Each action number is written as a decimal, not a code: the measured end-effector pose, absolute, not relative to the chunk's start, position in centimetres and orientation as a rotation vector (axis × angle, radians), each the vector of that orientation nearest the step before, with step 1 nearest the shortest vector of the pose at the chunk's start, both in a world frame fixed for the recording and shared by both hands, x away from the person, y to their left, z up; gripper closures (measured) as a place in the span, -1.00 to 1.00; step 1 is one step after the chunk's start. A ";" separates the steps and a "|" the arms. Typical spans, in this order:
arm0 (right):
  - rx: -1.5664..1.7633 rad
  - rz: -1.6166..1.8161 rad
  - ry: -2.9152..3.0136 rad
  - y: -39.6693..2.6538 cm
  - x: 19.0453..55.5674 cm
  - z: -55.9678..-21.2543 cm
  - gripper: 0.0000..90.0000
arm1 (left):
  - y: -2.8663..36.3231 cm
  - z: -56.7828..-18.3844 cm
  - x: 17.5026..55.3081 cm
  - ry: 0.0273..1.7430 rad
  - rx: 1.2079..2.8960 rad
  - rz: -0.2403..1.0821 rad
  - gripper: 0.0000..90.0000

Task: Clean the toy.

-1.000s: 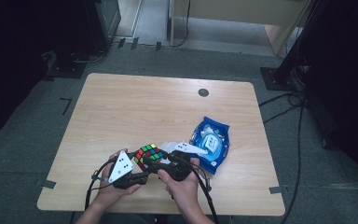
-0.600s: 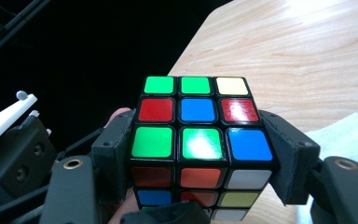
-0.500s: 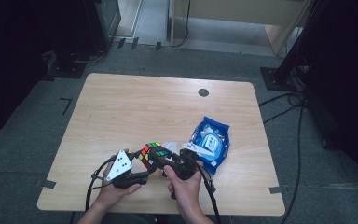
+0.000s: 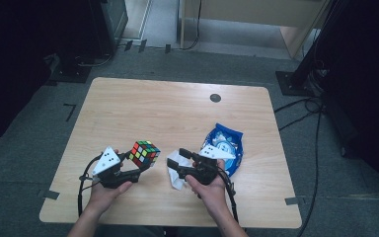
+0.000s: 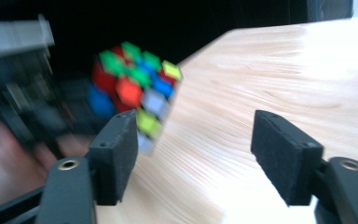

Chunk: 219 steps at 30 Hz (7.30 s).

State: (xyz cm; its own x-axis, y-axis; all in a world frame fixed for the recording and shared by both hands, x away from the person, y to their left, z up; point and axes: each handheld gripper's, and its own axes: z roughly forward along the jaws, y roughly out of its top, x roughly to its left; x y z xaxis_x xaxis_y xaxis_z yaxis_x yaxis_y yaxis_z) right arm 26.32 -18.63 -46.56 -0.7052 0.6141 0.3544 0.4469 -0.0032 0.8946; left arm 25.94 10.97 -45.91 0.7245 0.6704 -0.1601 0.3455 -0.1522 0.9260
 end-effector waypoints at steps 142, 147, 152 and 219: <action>0.878 1.591 1.903 -20.2 23.4 -45.6 -0.24 | 7.7 -46.5 27.6 0.778 1.802 0.321 0.20; 0.948 1.672 1.919 -20.3 23.2 -44.7 -0.24 | 5.9 -47.5 26.1 0.625 1.905 0.506 -0.14; 1.028 1.709 2.003 -19.3 23.1 -44.1 -0.24 | 4.6 -47.7 25.0 0.540 1.918 0.592 -0.40; 1.361 1.755 2.305 -16.8 25.6 -44.6 -0.28 | 6.0 -48.1 23.3 0.449 1.944 0.712 -0.25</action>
